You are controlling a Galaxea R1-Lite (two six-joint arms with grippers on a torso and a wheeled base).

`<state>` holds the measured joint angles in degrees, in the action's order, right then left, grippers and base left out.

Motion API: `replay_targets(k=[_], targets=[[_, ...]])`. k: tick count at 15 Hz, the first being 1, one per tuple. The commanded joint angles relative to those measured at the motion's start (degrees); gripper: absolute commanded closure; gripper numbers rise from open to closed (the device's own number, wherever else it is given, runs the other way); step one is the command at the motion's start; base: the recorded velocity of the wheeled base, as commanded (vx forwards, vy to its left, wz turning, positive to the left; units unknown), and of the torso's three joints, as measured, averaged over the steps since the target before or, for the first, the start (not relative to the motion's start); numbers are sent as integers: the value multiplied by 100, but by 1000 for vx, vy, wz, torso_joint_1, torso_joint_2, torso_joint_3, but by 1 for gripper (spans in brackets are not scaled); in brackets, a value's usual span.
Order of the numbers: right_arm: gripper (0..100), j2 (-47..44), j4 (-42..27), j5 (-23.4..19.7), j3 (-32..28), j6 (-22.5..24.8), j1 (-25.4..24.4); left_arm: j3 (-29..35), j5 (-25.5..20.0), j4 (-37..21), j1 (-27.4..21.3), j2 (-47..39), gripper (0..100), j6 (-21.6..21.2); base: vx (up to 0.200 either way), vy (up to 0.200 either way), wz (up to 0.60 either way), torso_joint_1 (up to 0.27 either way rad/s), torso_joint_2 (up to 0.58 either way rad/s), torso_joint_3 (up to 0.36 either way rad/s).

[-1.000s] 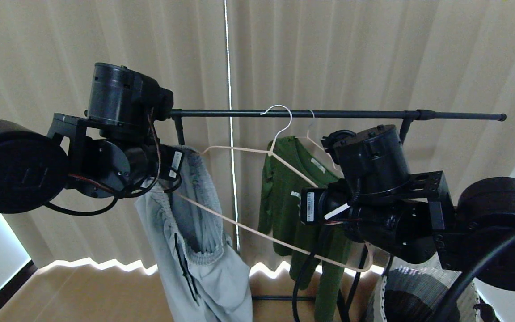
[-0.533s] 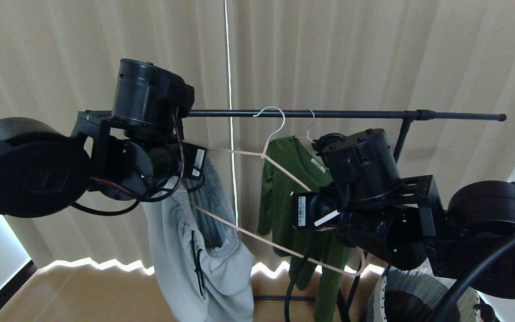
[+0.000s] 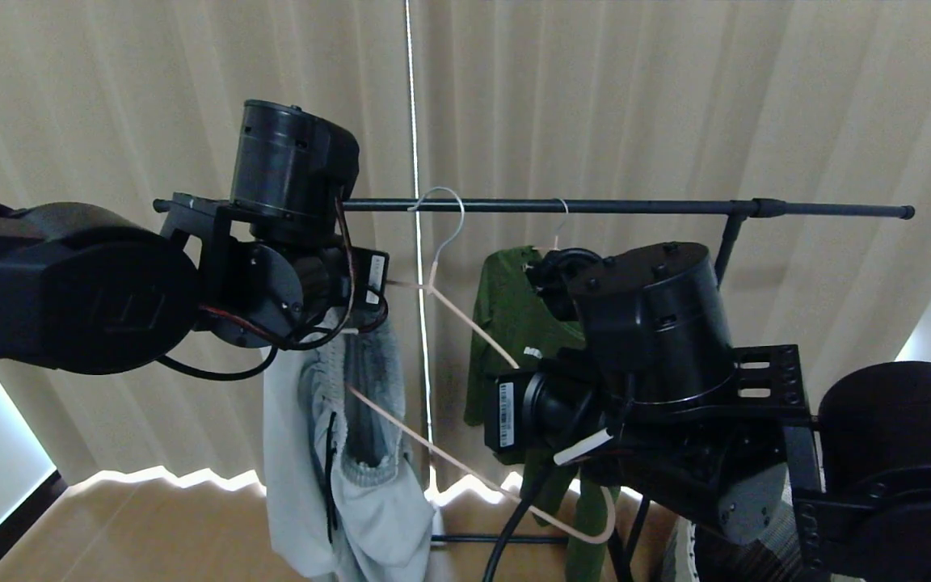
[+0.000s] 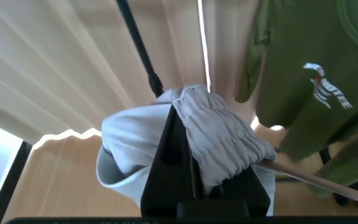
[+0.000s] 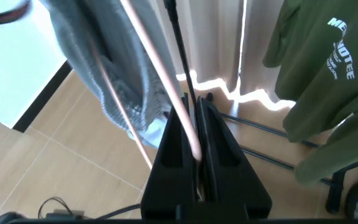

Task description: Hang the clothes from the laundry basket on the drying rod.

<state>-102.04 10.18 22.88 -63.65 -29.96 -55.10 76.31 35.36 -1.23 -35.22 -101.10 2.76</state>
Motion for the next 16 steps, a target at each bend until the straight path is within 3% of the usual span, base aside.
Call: replay_targets(k=[1, 5, 10, 13, 16], targets=[[100, -194, 169, 6, 1, 26, 26, -29, -3, -26, -55, 152, 100, -3, 0, 0, 0, 0, 0, 0], [100, -335, 177, -3, -16, 61, 79, -82, -118, -193, -460, 538, 100, -65, 0, 0, 0, 0, 0, 0], [100, -238, 177, 6, 10, 263, 386, -380, -829, -316, -618, 846, 100, -161, 0, 0, 0, 0, 0, 0], [100, -53, 186, -21, 45, 289, 421, -626, -891, -264, -635, 899, 100, -240, 0, 0, 0, 0, 0, 0], [100, 202, 441, -38, 177, 623, 448, -908, -1278, -220, -978, 1075, 100, -249, 0, 0, 0, 0, 0, 0]])
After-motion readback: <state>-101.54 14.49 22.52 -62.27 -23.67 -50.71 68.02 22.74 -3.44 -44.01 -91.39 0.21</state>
